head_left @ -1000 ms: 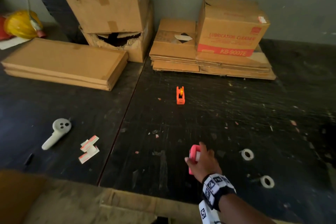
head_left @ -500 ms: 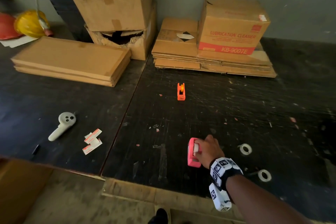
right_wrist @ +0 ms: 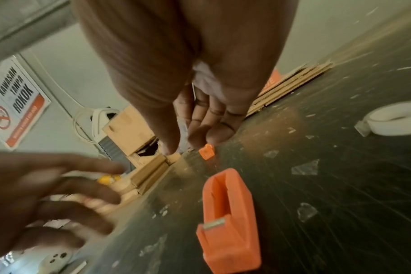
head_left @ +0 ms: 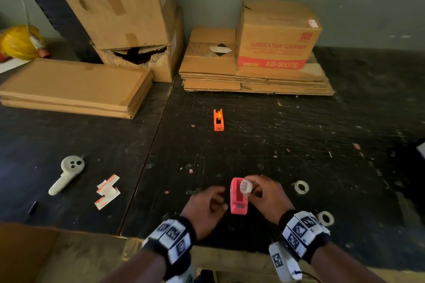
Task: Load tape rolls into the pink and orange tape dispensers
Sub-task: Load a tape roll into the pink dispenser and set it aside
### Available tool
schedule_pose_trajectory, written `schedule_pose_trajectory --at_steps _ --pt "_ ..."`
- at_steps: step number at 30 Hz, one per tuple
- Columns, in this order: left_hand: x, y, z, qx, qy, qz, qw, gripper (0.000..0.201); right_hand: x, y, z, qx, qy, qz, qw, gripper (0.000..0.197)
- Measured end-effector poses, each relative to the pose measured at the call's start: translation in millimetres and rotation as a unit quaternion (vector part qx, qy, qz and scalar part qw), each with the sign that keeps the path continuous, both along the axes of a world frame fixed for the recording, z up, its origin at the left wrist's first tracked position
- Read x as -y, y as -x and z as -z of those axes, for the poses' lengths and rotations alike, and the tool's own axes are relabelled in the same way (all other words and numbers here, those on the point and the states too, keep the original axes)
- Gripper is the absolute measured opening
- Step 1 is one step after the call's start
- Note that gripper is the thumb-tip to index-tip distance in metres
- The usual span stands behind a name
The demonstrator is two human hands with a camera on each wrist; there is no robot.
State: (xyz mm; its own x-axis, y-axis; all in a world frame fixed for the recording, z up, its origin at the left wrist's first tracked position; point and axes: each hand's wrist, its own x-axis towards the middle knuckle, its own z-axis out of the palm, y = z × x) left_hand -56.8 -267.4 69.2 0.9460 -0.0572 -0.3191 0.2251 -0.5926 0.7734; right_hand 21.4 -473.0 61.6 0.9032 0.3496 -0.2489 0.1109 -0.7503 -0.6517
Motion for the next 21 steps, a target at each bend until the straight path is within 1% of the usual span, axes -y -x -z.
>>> schedule_pose_trajectory --at_steps 1,4,8,11,13,16,19,21 --pt "9.5 -17.5 -5.5 0.015 0.016 0.015 1.000 0.037 1.0 1.6 -5.3 0.002 -0.015 -0.004 1.000 0.041" --pt "20.9 -46.6 -5.7 0.060 0.014 0.051 0.997 0.030 3.5 4.6 -20.5 0.011 -0.047 -0.008 0.999 0.033" --pt "26.7 -68.5 0.1 0.062 0.038 0.058 0.996 0.022 7.0 0.5 -28.4 0.008 -0.075 0.018 0.997 0.028" --pt "23.5 -81.2 7.9 0.083 0.043 0.076 0.993 0.020 6.4 -8.5 -26.4 -0.012 -0.079 0.042 0.996 0.031" --pt "21.8 -92.4 9.7 0.073 0.034 0.100 0.992 0.017 6.0 -16.8 -22.3 -0.032 -0.075 0.059 0.995 0.032" --pt "24.3 -109.3 12.4 0.059 0.021 0.108 0.992 0.012 8.7 -26.7 -16.2 -0.066 -0.067 0.082 0.992 0.028" --pt "34.2 -122.7 19.7 0.037 0.012 0.119 0.992 0.011 21.6 -30.5 -6.6 -0.103 -0.059 0.139 0.983 0.031" --pt "44.8 -127.1 22.8 0.001 0.017 0.113 0.993 0.009 37.2 -30.2 -1.0 -0.123 -0.038 0.172 0.977 0.030"
